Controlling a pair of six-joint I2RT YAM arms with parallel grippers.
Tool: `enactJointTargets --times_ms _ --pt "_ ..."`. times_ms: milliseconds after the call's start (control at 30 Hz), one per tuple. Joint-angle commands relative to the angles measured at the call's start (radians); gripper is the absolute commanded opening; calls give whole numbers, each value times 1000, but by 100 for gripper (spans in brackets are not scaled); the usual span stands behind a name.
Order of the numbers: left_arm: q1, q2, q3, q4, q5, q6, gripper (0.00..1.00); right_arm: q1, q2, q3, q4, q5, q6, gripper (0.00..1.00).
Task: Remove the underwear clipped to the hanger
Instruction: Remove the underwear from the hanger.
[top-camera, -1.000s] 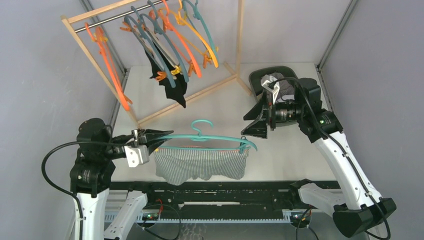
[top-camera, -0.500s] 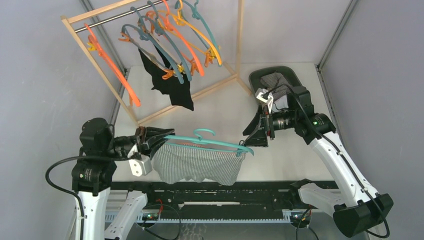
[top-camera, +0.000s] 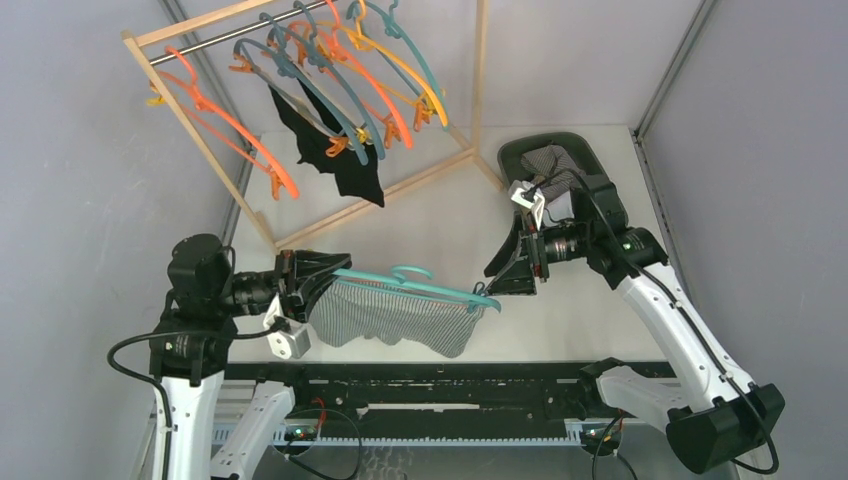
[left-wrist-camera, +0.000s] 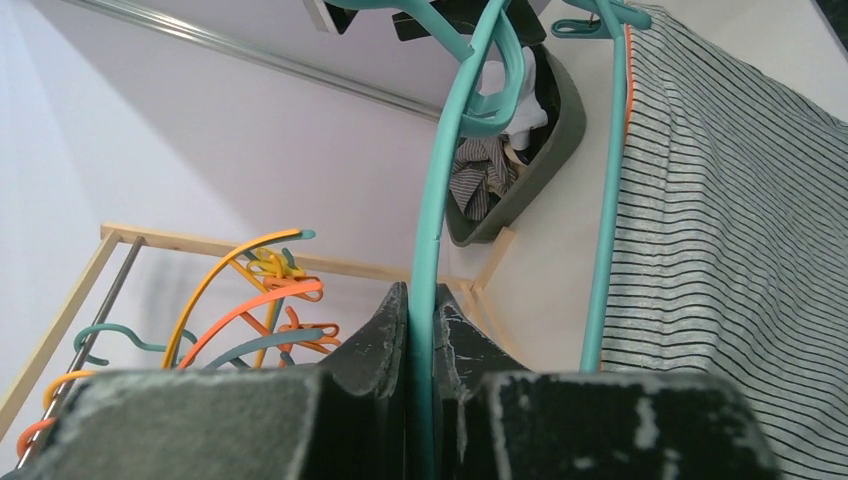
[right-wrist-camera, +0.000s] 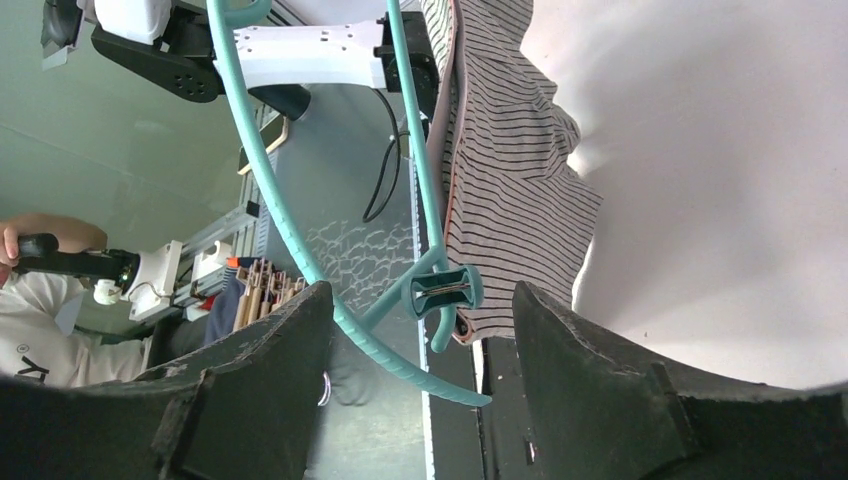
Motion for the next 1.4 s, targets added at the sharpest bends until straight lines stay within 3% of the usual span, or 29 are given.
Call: enactJointTargets --times_ms 0,133,333,500,1000,1367 --pt "-1 7 -28 33 33 48 0 6 13 1 27 0 -27 66" --pt "-3 15 -32 57 32 8 0 19 33 1 23 27 -46 66" --pt "-13 36 -23 133 17 -185 0 -18 30 1 68 45 -41 66" --pt "-16 48 -15 133 12 -164 0 -60 49 1 76 -10 -35 66" --pt "-31 59 -6 135 -31 -92 0 -9 90 1 -23 -55 -96 66" --pt "-40 57 -10 154 -57 -90 0 7 110 1 -25 -81 -114 52"
